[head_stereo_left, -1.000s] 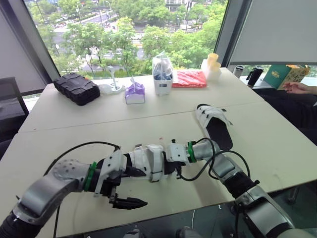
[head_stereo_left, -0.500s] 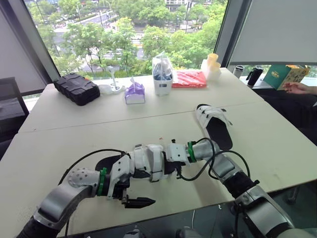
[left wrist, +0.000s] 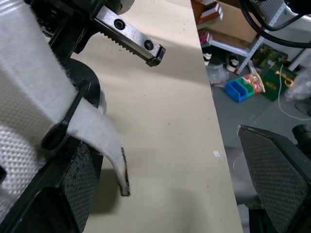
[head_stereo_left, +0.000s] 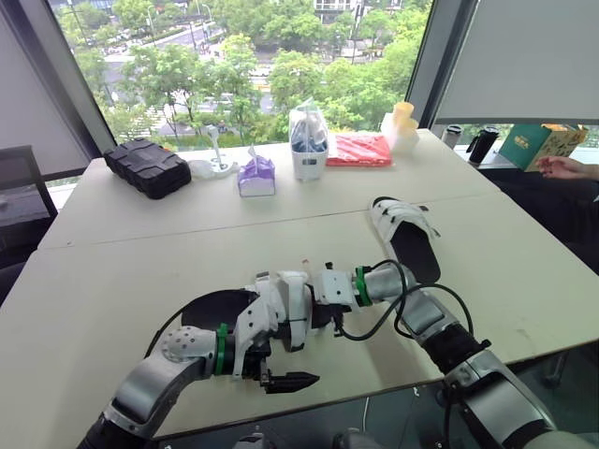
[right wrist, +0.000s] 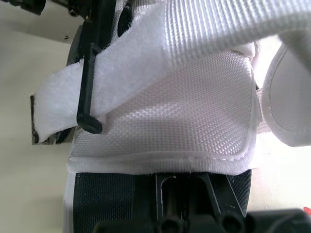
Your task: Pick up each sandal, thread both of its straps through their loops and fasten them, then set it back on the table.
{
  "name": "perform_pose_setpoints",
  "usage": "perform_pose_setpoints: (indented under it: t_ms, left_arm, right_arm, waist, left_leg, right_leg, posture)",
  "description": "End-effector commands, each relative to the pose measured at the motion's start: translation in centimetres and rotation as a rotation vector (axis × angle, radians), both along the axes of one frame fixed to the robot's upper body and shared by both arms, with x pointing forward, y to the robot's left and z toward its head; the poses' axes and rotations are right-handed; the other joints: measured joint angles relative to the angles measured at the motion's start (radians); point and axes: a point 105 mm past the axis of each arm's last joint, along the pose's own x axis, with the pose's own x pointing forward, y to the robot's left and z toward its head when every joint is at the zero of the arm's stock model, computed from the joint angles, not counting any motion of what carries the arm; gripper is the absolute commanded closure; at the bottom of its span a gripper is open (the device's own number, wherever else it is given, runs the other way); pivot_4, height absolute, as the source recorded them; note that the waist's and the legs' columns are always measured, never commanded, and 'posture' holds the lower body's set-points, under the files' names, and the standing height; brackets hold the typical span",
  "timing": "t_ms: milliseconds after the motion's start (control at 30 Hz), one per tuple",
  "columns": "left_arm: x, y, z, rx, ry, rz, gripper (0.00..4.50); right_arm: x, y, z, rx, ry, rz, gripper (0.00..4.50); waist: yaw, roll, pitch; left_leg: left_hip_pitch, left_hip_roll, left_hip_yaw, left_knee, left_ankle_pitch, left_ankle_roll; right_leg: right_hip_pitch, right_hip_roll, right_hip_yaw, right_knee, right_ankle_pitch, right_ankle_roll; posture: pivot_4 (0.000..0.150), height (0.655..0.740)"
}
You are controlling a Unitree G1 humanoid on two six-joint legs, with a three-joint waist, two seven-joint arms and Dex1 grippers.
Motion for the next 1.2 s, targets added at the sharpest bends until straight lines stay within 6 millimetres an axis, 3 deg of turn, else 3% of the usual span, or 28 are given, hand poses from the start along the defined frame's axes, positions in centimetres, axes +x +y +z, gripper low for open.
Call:
perform_pose_setpoints:
  t_ms: [33,100,300,467,667,833,1067,1200]
  left_arm:
    - [1.1,0.6,-0.3,0.026,-0.006,0.087,0.59]
    - [1.2,0.7,-0.5,0.023,0.007,0.099,1.38]
    - [1.2,0.8,-0.9,0.031,0.030,0.110,4.39]
    - [0.6,0.8,-1.0,0.035,0.066,0.083,4.46]
    - [-4.1,1.5,-0.4,0.098,0.138,-0.205,4.46]
    - [-5.6,2.5,-0.4,0.166,0.117,-0.327,4.46]
    - [-4.3,2.5,0.8,0.158,0.037,-0.319,4.46]
    - [-2.2,2.5,3.8,0.130,-0.040,-0.293,4.46]
  right_arm:
    - [-0.5,-0.5,-2.1,-0.071,0.052,-0.009,4.50]
    - [-0.5,-0.4,-2.0,-0.069,0.051,-0.008,4.50]
    - [-0.4,-0.4,-1.9,-0.070,0.049,-0.009,4.50]
    - [-0.3,-0.5,-1.9,-0.072,0.049,-0.011,4.50]
    - [-0.4,-0.6,-2.0,-0.075,0.051,-0.007,4.50]
    - [-0.5,-0.5,-2.0,-0.076,0.054,-0.002,4.50]
    - [-0.5,-0.7,-2.0,-0.082,0.055,-0.002,4.50]
    - [-0.5,-0.8,-2.0,-0.084,0.054,-0.003,4.50]
  waist:
    - [0.000,0.000,0.000]
    - [-0.001,0.000,0.000]
    - [-0.001,0.000,0.000]
    - [-0.001,0.000,0.000]
    - [-0.004,0.000,0.000]
    - [-0.008,0.000,0.000]
    - [-0.006,0.000,0.000]
    - [-0.002,0.000,0.000]
  left_leg:
    - [0.000,0.000,0.000,0.000,0.000,0.000]
    - [0.000,0.000,0.000,0.001,0.000,0.000]
    - [0.000,0.000,0.000,-0.001,0.000,0.000]
    - [0.000,0.000,0.000,-0.001,0.000,0.000]
    - [0.000,0.000,0.000,-0.003,0.000,0.000]
    - [-0.001,0.000,0.000,-0.004,0.000,0.000]
    - [0.000,0.001,0.000,-0.011,0.000,0.000]
    - [0.000,0.001,0.000,-0.009,0.000,0.000]
  right_leg:
    - [0.000,0.000,0.000,0.000,-0.001,0.002]
    - [0.000,0.000,0.000,0.000,-0.001,0.002]
    - [-0.001,0.000,0.000,0.000,0.001,-0.001]
    - [-0.001,0.000,0.000,0.000,0.000,-0.001]
    - [-0.002,0.000,0.000,0.000,0.000,-0.001]
    - [-0.003,0.000,0.000,-0.001,-0.001,-0.003]
    - [-0.006,0.000,-0.001,-0.001,-0.003,-0.004]
    - [-0.004,0.000,-0.001,0.000,-0.003,-0.005]
  posture:
    - [0.150,0.7400]
    - [0.150,0.7400]
    - [0.150,0.7400]
    - [0.150,0.7400]
    - [0.150,0.7400]
    - [0.150,0.7400]
    - [0.150,0.7400]
    - [0.150,0.7400]
